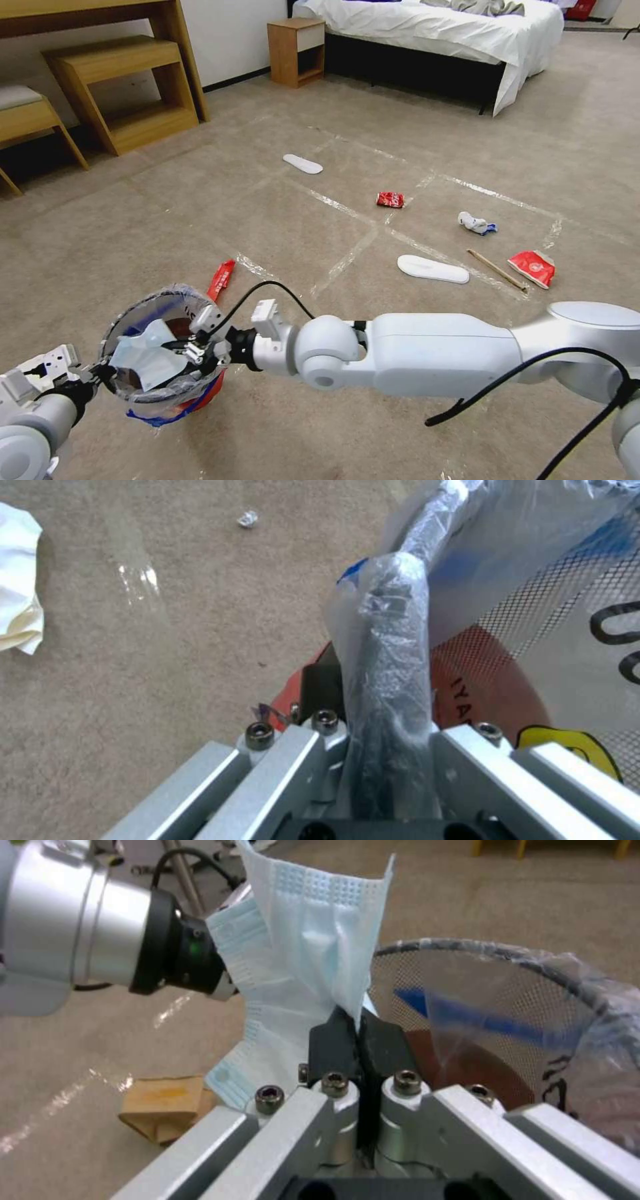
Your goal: Pick up the trash bin and place the garbage on the floor into it.
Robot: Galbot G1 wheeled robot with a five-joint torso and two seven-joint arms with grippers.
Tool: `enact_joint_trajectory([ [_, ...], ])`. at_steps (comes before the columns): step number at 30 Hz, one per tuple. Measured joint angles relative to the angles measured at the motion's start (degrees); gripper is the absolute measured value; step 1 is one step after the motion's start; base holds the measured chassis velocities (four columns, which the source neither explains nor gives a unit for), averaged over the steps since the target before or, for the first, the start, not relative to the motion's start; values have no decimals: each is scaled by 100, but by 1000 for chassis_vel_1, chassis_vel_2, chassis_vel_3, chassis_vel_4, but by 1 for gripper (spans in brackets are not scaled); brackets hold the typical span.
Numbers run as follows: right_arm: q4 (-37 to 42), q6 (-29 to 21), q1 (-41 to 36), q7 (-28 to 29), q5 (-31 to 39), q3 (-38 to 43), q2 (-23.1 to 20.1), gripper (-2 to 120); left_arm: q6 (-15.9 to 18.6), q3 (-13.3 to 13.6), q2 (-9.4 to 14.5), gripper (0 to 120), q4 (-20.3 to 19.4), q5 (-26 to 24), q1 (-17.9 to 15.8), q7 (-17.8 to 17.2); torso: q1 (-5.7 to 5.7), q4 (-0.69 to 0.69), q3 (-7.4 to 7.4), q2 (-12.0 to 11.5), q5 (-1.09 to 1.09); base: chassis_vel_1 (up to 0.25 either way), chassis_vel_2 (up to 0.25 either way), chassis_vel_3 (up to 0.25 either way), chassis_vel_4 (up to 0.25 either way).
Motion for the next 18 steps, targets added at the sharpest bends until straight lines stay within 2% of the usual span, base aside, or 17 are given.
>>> enact_joint_trajectory([
  [7,-328,-34,139,-12,-170,-148,307,0,-13,19,-19,1,20,40,-1,60,0,0,0,0,0,0,0,0,0],
  [18,-795,-90,235,-18,-449,-203,509,0,-21,39,-49,1,12,72,18,80,0,0,0,0,1,0,0,0,0],
])
